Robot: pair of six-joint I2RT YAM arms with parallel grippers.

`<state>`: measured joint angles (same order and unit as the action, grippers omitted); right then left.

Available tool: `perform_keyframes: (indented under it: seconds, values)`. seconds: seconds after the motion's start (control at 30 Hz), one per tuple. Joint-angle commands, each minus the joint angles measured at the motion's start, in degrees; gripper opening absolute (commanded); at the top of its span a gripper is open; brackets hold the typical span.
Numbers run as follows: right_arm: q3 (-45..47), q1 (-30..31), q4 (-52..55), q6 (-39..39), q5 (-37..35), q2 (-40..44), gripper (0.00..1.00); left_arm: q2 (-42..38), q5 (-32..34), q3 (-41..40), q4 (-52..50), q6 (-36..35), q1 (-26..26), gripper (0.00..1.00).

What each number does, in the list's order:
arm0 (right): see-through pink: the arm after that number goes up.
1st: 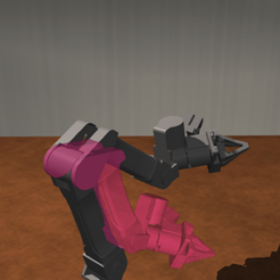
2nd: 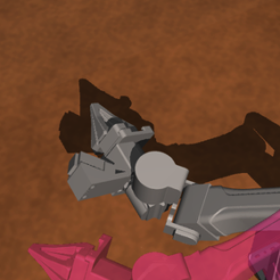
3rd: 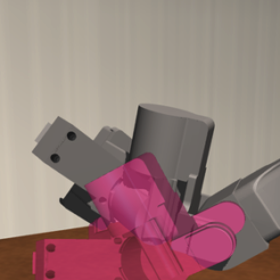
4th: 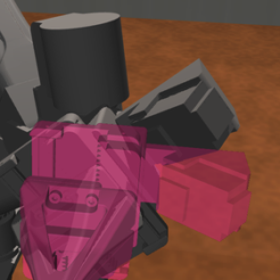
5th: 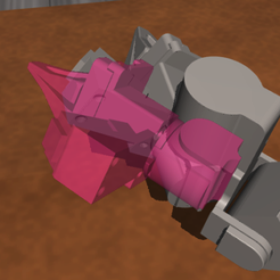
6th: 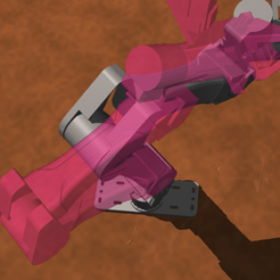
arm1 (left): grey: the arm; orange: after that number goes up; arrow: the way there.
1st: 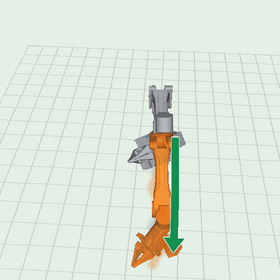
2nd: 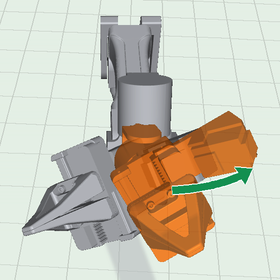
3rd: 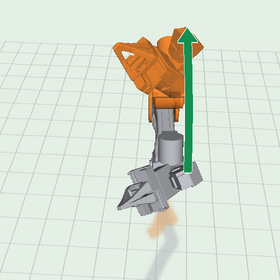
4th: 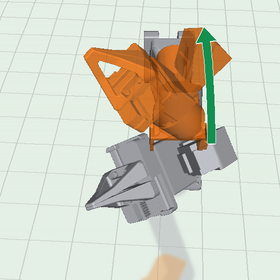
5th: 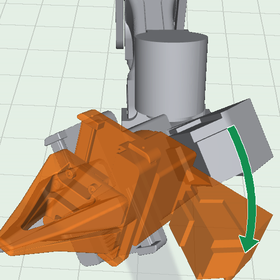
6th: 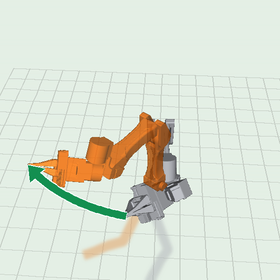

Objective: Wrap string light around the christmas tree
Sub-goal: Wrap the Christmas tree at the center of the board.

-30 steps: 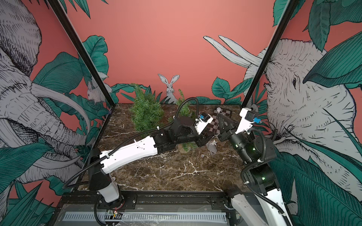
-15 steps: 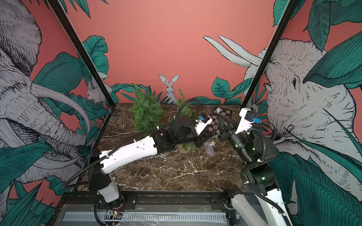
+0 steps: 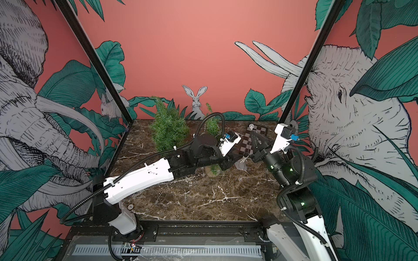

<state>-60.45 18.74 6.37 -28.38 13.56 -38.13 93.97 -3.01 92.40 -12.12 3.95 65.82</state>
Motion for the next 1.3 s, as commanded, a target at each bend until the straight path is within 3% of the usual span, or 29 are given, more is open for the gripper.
perform_keyframes:
  seconds: [0.0,0.17,0.37,0.7,0.87,0.97,1.13,1.27]
  values:
    - [-1.2,0.2,-4.4,-1.0,0.9,0.2,0.0,0.5,-0.2,1.1,0.7,-0.9,0.2,0.5]
    - [-1.3,0.2,-4.6,-1.9,1.9,0.3,0.0,2.9,-0.2,3.0,2.5,-1.1,0.2,0.5]
    - [-0.9,0.2,-4.8,-2.4,2.1,0.9,0.0,4.7,-5.3,3.2,5.2,0.9,0.2,0.48]
    - [1.0,0.2,-2.8,-2.5,0.9,3.5,0.0,9.2,6.3,8.4,2.5,-1.2,0.1,0.02]
    - [2.9,0.2,0.0,-1.6,-1.5,5.3,0.0,11.8,9.6,12.3,-0.3,-3.9,0.2,0.0]
    - [3.8,0.2,4.5,-0.1,-6.1,6.2,0.0,12.1,7.4,13.1,-1.9,-6.6,0.2,0.0]
    - [6.4,0.2,8.5,1.9,-10.8,8.3,0.36,9.1,7.6,8.6,3.2,-8.0,0.2,0.0]
    - [8.5,0.2,10.8,2.7,-11.3,11.9,0.54,7.9,8.4,7.4,6.2,-10.2,0.1,0.0]
